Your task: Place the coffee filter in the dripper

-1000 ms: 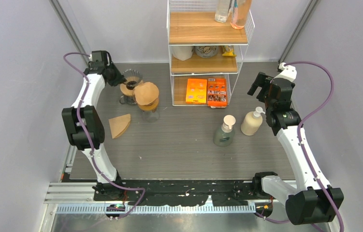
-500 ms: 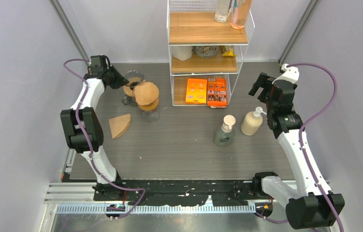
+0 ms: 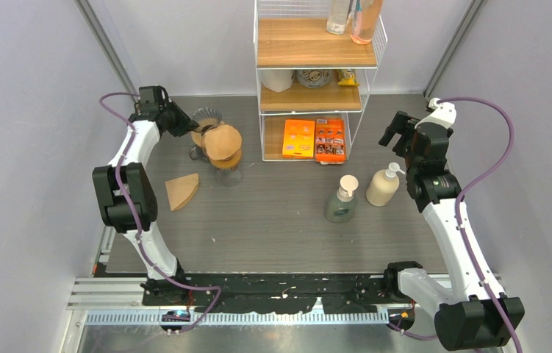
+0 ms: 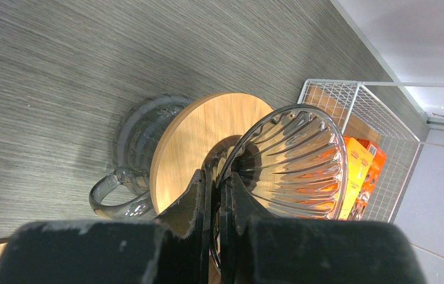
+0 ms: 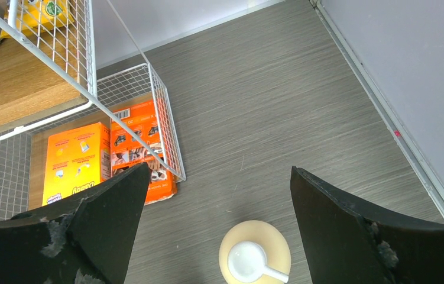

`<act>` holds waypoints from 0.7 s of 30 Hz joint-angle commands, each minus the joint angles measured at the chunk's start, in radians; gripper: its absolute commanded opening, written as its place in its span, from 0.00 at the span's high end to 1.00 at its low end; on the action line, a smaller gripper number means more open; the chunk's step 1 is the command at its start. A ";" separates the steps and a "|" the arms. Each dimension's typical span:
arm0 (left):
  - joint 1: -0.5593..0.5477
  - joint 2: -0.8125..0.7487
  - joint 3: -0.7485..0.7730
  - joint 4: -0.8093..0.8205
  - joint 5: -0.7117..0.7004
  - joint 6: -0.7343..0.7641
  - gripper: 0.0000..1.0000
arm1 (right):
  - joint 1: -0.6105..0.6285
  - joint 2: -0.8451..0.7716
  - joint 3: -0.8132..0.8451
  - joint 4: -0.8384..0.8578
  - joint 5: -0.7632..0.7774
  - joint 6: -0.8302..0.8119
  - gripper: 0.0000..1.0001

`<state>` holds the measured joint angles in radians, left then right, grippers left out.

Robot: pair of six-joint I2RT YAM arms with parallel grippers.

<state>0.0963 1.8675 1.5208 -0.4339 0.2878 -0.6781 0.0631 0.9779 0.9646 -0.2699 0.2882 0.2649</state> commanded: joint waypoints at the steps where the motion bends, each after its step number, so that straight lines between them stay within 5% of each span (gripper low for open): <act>1: -0.021 0.095 -0.075 -0.267 -0.072 0.072 1.00 | -0.004 -0.027 -0.003 0.037 0.021 0.001 0.05; 21: -0.063 0.084 0.002 -0.324 -0.147 0.106 0.97 | -0.004 -0.042 -0.005 0.038 0.029 -0.004 0.05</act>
<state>0.0441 1.8801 1.5761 -0.5064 0.2348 -0.6674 0.0631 0.9592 0.9627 -0.2703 0.2955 0.2646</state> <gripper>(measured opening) 0.092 0.955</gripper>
